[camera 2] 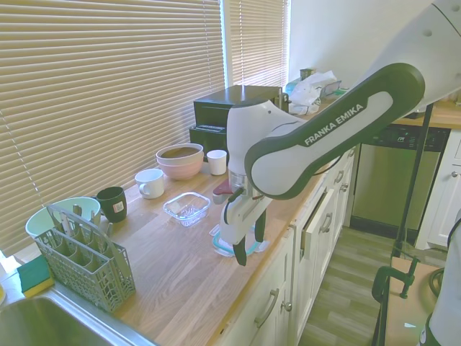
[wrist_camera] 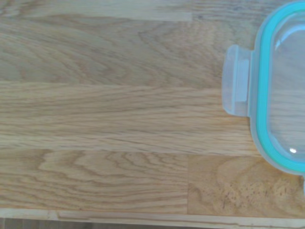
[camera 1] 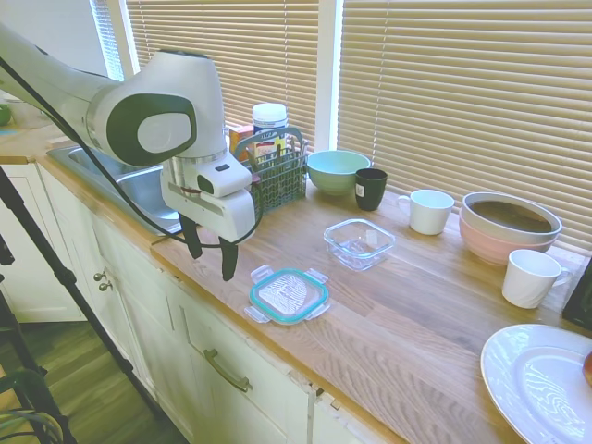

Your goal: Cover the lid of the food container

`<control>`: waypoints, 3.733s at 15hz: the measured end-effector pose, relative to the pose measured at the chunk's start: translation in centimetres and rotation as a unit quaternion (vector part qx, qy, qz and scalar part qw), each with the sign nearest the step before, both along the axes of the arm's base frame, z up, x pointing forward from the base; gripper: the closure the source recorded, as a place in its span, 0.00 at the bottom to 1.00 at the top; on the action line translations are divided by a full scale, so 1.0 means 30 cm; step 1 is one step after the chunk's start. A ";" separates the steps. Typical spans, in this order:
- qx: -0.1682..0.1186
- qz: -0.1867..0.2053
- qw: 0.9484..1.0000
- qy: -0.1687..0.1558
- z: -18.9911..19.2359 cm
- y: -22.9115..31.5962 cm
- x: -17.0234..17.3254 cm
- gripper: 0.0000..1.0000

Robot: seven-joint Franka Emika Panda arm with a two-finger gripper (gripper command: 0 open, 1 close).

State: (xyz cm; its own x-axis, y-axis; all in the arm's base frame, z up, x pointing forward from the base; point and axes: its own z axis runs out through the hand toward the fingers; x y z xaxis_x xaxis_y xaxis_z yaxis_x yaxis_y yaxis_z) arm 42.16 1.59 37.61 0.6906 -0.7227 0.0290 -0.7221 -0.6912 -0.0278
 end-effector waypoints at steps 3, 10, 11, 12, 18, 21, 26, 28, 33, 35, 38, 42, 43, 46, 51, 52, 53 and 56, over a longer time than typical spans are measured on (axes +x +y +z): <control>0.000 -0.001 1.000 0.000 -0.001 -0.005 0.000 0.00; 0.024 -0.024 0.999 -0.019 0.035 -0.288 -0.006 0.00; 0.026 -0.025 0.999 -0.023 0.041 -0.336 -0.006 0.00; 0.030 -0.026 0.999 -0.026 0.045 -0.380 -0.001 0.00; 0.090 -0.033 0.995 -0.029 -0.055 -0.623 0.095 0.00; 0.123 -0.024 0.991 -0.041 -0.109 -0.677 0.137 0.00; 0.150 -0.008 0.988 -0.044 -0.177 -0.674 0.171 0.00; 0.158 -0.007 0.986 -0.044 -0.195 -0.665 0.177 0.00; 0.177 -0.013 0.982 -0.059 -0.209 -0.672 0.192 0.00; 0.183 -0.015 0.981 -0.066 -0.211 -0.686 0.203 0.00; 0.189 -0.013 0.979 -0.070 -0.214 -0.704 0.233 0.00; 0.196 -0.009 0.978 -0.066 -0.215 -0.713 0.267 0.00; 0.200 -0.009 0.978 -0.063 -0.216 -0.718 0.269 0.00; 0.204 -0.007 0.977 -0.059 -0.215 -0.723 0.272 0.00; 0.202 -0.004 0.978 -0.056 -0.213 -0.719 0.273 0.00; 0.201 -0.003 0.978 -0.056 -0.213 -0.718 0.274 0.00; 0.200 -0.003 0.978 -0.054 -0.213 -0.716 0.274 0.00; 0.199 -0.001 0.979 -0.045 -0.211 -0.702 0.275 0.00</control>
